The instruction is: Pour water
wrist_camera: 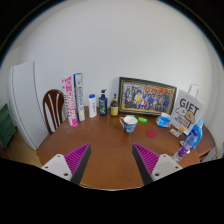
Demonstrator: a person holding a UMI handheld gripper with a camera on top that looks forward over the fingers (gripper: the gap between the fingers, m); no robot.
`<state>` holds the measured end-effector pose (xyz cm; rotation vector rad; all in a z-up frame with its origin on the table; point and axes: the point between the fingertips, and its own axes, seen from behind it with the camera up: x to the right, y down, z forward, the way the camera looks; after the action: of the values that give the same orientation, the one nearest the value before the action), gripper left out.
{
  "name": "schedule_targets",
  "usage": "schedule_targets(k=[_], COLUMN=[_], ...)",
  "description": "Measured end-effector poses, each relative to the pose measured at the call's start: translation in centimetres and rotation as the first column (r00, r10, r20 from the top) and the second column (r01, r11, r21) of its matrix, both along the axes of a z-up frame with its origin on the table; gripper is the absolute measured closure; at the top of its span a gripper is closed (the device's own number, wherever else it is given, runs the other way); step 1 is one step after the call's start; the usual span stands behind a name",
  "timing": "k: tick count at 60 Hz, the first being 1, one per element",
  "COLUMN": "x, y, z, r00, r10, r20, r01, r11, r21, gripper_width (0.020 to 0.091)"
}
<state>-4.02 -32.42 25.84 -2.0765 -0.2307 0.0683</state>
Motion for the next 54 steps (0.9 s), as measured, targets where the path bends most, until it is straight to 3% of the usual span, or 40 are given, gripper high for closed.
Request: schedule_targets(k=[10, 37, 54], x=[5.1, 33.0, 40.2], y=[-0.2, 5.2, 12.2], z=[-1.2, -9.7, -15.8], r00=[0.998, 0.982, 0.98], r10=[-0.063, -0.185, -0.2], r20=[-0.002, 0.032, -0.002], r01=[0.063, 0.182, 0.2], r11=[0.998, 0.98, 0.976], r21=[-0.016, 0.083, 0.083], gripper_width=[0.025, 0.0241, 0.0246])
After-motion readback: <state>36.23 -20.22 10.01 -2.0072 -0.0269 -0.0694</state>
